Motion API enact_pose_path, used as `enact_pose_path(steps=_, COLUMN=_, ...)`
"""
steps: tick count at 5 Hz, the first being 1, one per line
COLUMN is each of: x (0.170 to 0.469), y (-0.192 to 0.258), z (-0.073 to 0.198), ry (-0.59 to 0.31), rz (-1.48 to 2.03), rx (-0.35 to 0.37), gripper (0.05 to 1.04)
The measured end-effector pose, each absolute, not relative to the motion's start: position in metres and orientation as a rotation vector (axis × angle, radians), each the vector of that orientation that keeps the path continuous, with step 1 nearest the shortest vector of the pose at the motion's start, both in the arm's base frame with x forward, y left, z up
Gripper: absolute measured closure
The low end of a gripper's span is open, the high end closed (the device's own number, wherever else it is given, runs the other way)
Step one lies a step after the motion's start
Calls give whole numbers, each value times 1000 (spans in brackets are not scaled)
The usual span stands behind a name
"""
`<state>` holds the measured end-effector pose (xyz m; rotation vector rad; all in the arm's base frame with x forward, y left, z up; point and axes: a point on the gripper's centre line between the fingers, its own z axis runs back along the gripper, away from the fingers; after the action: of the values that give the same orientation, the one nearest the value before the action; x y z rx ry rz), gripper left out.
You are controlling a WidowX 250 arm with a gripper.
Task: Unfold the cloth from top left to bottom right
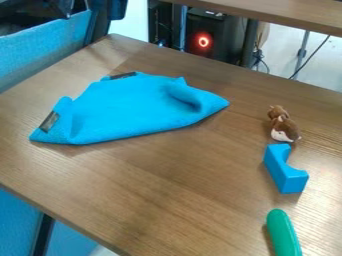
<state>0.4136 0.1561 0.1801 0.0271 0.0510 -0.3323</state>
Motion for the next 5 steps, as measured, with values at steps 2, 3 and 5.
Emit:
enact_pose_path(steps=2, x=389, y=115, z=141, ry=248, rz=-380, rx=16, gripper=83)
enact_pose_path(steps=3, x=405, y=90, z=136, ry=40, rz=-626, rx=-3, gripper=83)
enact_pose_path(steps=5, x=414, y=116, z=106, ry=-40, rz=-571, rx=86, gripper=83)
